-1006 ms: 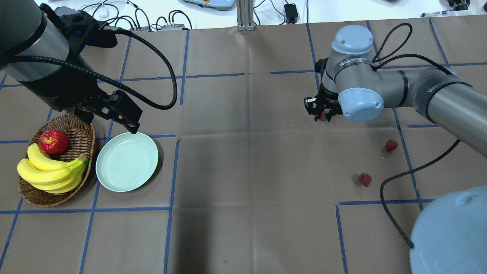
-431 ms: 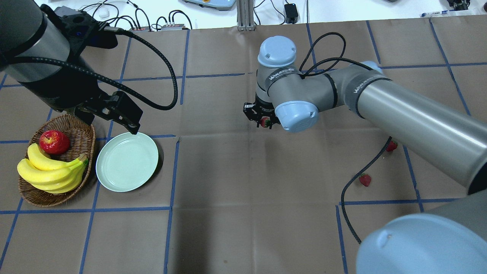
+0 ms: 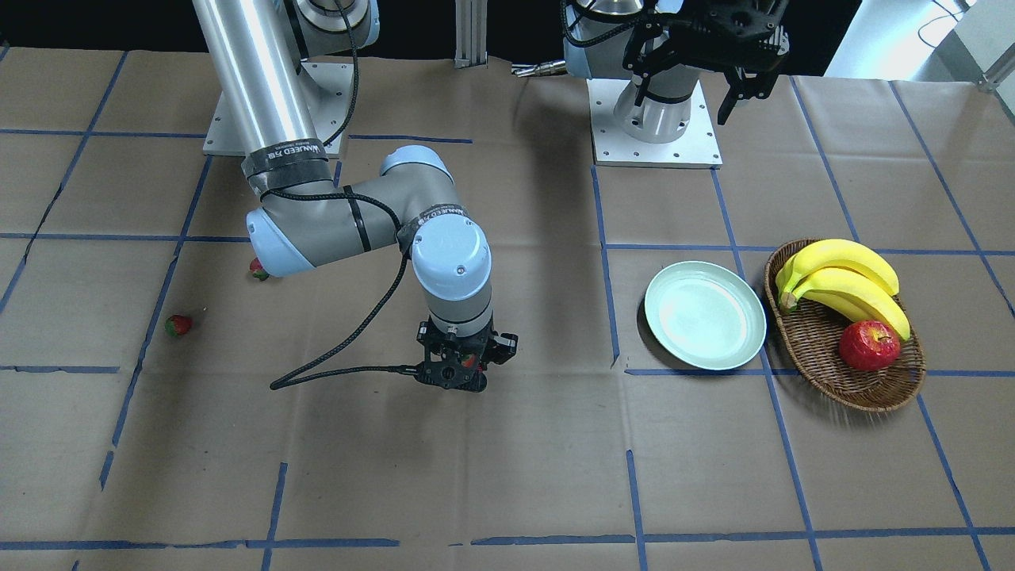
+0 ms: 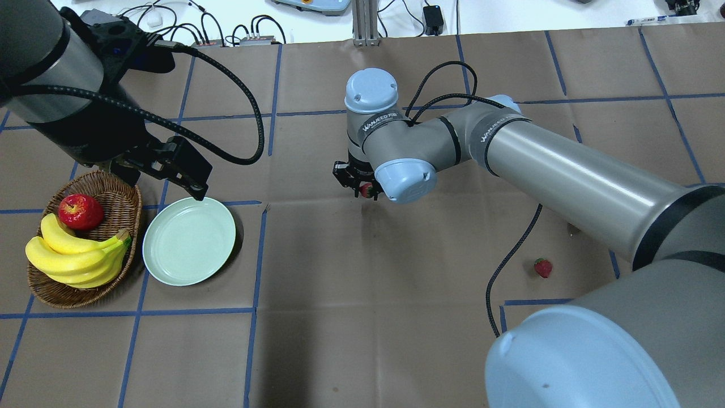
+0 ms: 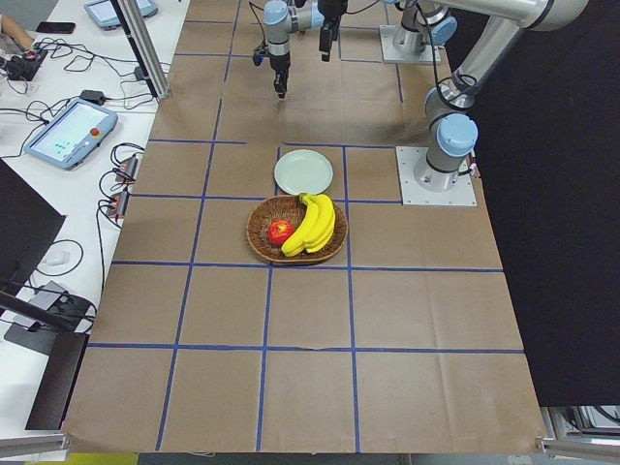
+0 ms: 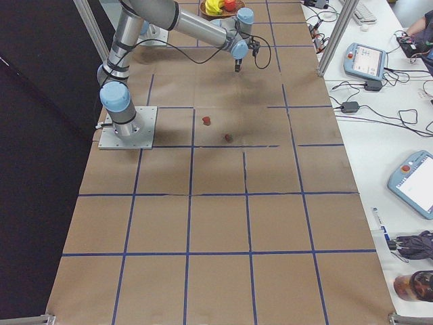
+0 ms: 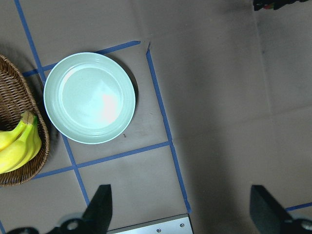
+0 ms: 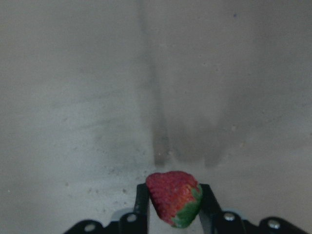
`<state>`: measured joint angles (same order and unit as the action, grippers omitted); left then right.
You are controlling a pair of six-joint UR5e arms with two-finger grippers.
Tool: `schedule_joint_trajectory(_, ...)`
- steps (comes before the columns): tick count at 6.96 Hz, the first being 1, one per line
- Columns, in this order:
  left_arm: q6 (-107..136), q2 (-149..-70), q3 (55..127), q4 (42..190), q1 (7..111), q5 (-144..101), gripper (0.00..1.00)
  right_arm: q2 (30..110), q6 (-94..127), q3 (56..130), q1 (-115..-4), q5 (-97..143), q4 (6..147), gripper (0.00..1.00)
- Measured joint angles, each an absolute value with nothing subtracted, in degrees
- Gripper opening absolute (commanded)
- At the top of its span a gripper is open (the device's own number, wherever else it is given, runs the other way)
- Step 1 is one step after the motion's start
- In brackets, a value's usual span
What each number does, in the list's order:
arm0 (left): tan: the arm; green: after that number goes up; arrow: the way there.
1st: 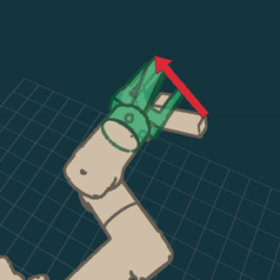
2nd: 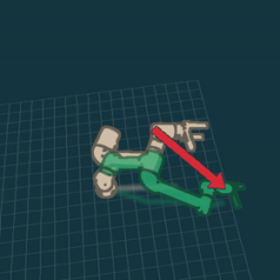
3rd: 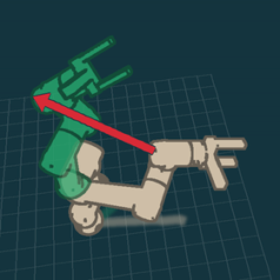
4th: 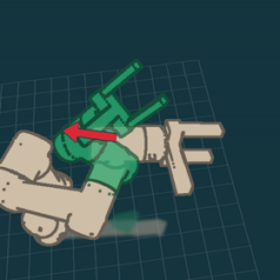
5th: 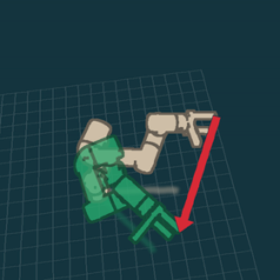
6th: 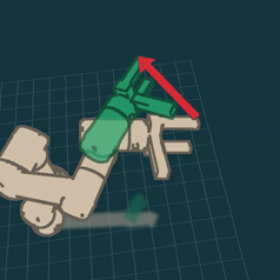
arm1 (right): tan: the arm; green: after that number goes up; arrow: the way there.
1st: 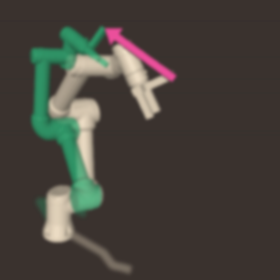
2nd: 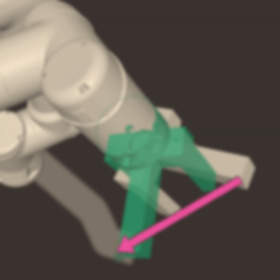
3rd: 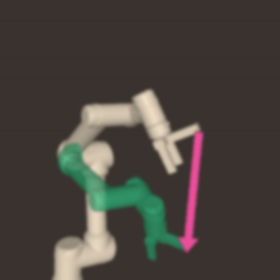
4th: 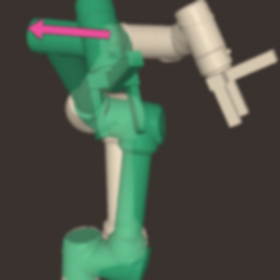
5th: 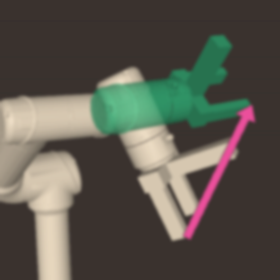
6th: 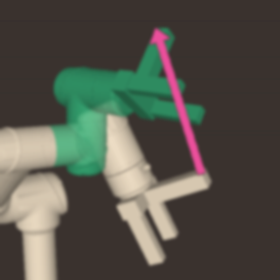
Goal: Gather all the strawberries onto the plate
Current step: 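Carry the strawberry toward the table center and release it with the right gripper, then move the right gripper to the next strawberry while the left reaches center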
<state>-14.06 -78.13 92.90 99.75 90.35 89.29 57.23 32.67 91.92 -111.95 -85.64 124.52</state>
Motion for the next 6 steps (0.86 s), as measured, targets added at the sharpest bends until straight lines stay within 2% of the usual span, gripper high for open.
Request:
schedule_joint_trajectory(3,-14.09,-78.13,92.9,99.77,90.35,89.32,1.0,59.4,31.21,91.36,-110.12,-85.46,121.5,1.0)
schedule_joint_trajectory(6,-13.95,-78.06,92.88,99.79,90.37,89.42,1.0,69.57,17.01,93.11,-100.39,-87.42,108.9,1.0)
